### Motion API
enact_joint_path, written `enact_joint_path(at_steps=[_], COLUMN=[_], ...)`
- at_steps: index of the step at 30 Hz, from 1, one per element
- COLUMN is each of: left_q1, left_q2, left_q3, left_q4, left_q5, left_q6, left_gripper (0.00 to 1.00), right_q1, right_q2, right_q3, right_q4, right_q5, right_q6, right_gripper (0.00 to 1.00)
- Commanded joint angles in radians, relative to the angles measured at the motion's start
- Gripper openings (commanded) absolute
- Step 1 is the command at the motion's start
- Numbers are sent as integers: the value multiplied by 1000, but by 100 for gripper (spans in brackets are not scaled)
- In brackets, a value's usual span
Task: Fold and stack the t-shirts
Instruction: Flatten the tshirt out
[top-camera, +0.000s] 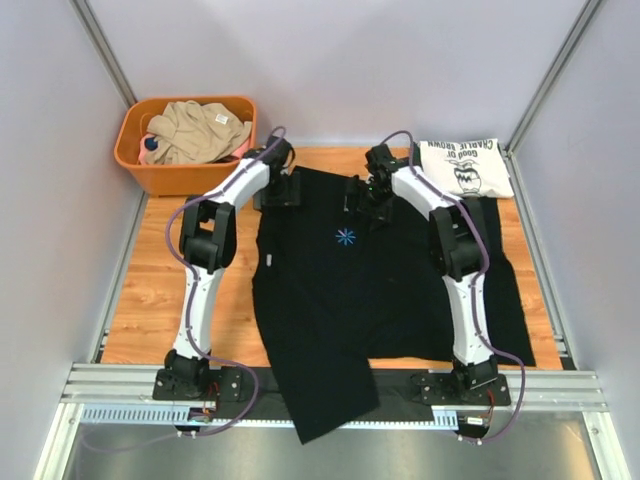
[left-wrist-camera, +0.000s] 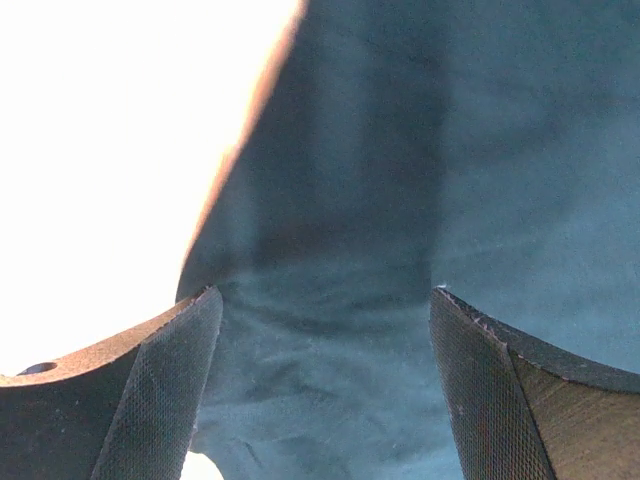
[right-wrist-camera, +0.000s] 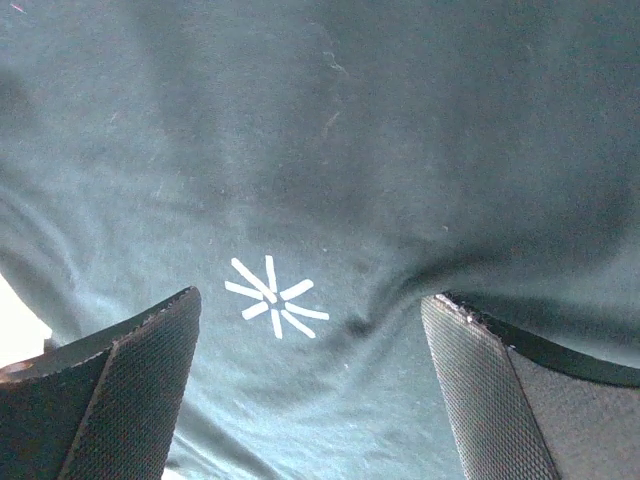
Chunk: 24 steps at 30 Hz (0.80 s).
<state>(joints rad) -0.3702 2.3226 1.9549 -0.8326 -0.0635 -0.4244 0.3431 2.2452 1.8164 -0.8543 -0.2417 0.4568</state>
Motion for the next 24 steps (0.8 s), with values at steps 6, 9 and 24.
enact_joint_path(at_steps=[6,9,24], left_q1=[183,182,68], left_q2=[124,-4,-1008], left_q3=[504,431,-747], left_q4=[-252,-241,-106], left_q5=[-24,-10,-27], left_q6=[104,101,-135], left_gripper=[91,92,92], right_q1=[22,20,16], right_q2=[267,222,-721], right_q3=[552,546,-366], right_q4=[-123,-124,-95], right_q5=[-163,-182,378], right_q6=[59,22,20], right_gripper=[93,93,100])
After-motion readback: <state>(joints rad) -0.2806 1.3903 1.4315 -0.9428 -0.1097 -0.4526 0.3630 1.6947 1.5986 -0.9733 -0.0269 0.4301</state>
